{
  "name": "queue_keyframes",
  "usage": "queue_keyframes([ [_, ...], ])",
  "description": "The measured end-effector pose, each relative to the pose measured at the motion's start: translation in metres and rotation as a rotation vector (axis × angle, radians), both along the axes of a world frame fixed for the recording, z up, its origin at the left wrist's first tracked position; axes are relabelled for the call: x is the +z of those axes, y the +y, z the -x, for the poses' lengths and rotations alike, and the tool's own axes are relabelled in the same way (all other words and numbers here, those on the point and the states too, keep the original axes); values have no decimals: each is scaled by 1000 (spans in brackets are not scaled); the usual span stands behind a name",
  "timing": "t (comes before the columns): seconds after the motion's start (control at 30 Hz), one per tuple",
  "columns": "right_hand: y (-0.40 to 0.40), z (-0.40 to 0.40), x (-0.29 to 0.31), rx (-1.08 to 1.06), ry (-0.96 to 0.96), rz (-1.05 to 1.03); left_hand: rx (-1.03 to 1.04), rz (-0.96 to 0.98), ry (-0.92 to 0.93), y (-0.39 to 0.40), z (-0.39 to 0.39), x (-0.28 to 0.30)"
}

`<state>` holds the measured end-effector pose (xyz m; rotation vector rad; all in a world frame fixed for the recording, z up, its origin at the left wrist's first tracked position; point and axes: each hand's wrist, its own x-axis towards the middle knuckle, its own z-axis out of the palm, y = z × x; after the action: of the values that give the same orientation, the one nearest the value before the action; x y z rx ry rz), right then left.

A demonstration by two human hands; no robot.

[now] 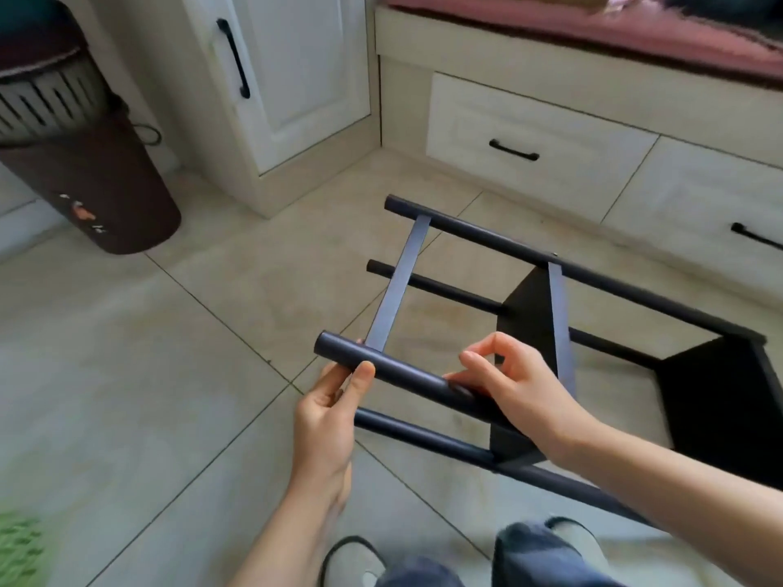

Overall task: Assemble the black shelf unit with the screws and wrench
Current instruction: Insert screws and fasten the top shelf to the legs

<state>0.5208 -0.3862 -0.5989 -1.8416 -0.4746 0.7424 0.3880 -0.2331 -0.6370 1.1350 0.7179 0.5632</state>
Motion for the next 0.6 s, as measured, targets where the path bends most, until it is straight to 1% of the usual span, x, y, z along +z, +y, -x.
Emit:
queue_keyframes([
  [0.1,6,-1,-13,63,-12,25,21,34,13,7,5,-20],
  [0.27,14,-4,-31,103,87,54,18,66,46,13,12,-45],
  [0.4,26,-7,-45,51,213,79,22,74,99,19,16,-63],
  [0.6,47,-7,-64,31,383,101,27,143,149,22,29,-86],
])
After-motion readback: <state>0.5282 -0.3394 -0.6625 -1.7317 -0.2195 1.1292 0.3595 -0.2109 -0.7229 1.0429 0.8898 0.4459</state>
